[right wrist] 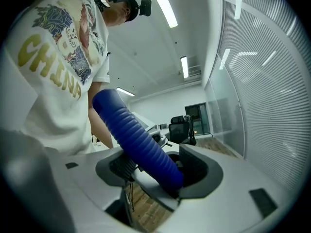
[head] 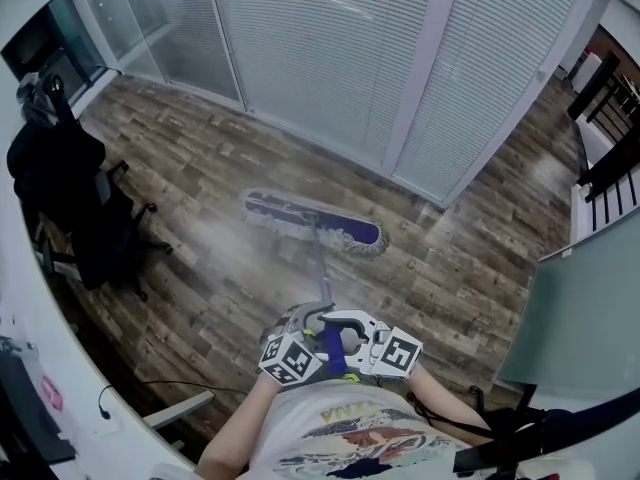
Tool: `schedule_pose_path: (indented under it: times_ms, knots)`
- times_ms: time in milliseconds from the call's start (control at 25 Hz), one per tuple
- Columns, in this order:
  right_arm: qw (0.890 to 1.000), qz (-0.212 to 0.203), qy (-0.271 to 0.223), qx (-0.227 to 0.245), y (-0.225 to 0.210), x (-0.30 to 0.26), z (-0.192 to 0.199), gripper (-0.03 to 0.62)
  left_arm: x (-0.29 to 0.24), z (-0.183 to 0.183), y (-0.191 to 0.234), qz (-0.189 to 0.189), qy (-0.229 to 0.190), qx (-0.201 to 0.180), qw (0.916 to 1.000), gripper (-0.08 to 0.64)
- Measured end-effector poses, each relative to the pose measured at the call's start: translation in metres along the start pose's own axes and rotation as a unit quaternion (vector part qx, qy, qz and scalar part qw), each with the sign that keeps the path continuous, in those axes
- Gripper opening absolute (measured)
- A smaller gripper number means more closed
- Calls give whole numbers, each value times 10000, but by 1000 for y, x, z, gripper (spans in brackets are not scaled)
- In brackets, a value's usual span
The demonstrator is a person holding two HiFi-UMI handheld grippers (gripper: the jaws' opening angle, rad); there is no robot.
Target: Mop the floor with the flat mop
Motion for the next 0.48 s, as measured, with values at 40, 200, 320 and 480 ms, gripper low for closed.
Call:
schedule_pose_path:
  times_ms: [40, 200, 320, 480]
  knots:
    - [10000, 29, -4, -27, -10, -9, -3, 258, 1, 4, 14, 32, 2, -13, 10000, 152]
    - [9995, 244, -179, -118, -50, -41, -22, 258, 8, 13, 71, 177, -61, -37, 9998, 152]
    - [9977, 486, -365, -311, -82, -64, -32, 258, 8, 20, 116, 218, -96, -145, 9996, 151]
    - [9974, 515, -291, -408, -123, -78, -26, 259, -9, 27, 155, 225, -144, -97, 9996, 152]
Point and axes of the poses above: the fingertips, and each gripper's own axes: x backward along the fingers, y to its left, z out of its underside, the point moved 10 cm from there along x, backward along the fingers, and after that the axes turned 10 degrees about y, right-handed, at the moved point
